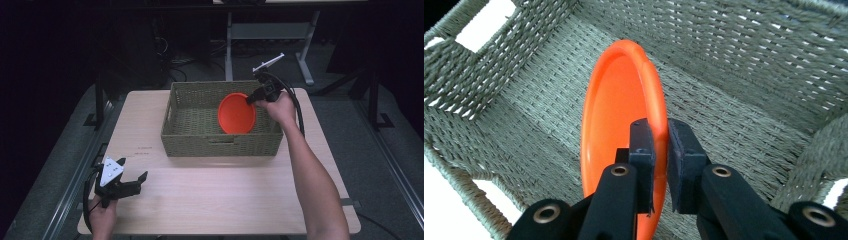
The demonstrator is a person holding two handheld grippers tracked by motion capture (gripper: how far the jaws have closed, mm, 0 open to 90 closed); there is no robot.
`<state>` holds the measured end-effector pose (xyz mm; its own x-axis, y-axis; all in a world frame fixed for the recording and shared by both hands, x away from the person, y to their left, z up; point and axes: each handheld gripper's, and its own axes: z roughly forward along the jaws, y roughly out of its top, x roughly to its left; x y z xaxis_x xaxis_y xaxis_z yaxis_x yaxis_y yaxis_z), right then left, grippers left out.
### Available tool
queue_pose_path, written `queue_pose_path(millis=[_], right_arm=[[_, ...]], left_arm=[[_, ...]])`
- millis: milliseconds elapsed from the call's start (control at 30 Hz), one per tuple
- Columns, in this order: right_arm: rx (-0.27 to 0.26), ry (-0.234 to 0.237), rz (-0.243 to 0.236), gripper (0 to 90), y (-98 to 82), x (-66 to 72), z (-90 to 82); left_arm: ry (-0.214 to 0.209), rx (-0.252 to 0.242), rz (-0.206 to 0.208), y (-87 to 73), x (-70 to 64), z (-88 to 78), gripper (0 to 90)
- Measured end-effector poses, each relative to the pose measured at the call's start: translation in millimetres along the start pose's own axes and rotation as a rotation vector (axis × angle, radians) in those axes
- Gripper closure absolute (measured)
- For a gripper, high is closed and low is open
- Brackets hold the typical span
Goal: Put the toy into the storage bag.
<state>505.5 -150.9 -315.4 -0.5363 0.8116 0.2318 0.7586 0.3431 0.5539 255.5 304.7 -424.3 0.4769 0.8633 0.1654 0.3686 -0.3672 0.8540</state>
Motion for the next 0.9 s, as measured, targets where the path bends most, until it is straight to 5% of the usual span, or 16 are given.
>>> queue_pose_path(millis=[767, 900], right_arm=[[0.095, -0.003, 0.000, 80.4, -6.9, -4.5, 30.3], [0.120, 0.008, -0.001, 69.4, -7.3, -5.2, 31.1]], left_arm=[[-0.001, 0.002, -0.004, 0.0, 0.2, -0.4, 12.8], [-0.004, 0.007, -0.002, 0.1, 0.0, 0.0, 12.8]])
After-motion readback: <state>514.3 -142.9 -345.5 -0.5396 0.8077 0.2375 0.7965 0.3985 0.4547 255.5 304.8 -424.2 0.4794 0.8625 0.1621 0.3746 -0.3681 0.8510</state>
